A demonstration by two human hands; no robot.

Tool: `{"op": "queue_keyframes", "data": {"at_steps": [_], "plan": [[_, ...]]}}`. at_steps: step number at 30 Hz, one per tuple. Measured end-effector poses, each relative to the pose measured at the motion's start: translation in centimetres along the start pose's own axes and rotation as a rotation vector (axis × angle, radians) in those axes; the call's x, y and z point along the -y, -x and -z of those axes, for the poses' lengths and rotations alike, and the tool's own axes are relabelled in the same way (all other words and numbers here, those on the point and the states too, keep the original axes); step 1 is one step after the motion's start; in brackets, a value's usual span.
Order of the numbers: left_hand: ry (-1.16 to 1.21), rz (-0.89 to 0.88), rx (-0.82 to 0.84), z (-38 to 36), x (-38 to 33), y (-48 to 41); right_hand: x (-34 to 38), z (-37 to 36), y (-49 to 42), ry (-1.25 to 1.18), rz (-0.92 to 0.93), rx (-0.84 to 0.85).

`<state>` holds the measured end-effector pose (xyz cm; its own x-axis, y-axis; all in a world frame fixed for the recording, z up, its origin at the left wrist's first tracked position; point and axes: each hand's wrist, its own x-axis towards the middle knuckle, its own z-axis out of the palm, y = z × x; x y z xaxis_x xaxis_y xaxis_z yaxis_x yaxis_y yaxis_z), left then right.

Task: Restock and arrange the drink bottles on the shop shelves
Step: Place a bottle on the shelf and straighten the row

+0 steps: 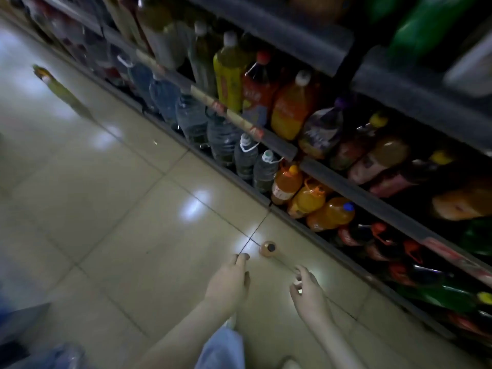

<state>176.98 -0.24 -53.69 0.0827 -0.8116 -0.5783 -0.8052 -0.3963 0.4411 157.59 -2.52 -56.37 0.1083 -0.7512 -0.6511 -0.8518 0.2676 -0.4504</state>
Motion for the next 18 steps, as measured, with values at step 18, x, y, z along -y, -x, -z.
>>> {"op": "queue_keyframes", "data": {"at_steps": [18], "plan": [[0.340,0.165,-0.061,-17.9,17.6,-12.4,-7.1,-18.0,-25.4,0.257,0.097,-0.143]]}}
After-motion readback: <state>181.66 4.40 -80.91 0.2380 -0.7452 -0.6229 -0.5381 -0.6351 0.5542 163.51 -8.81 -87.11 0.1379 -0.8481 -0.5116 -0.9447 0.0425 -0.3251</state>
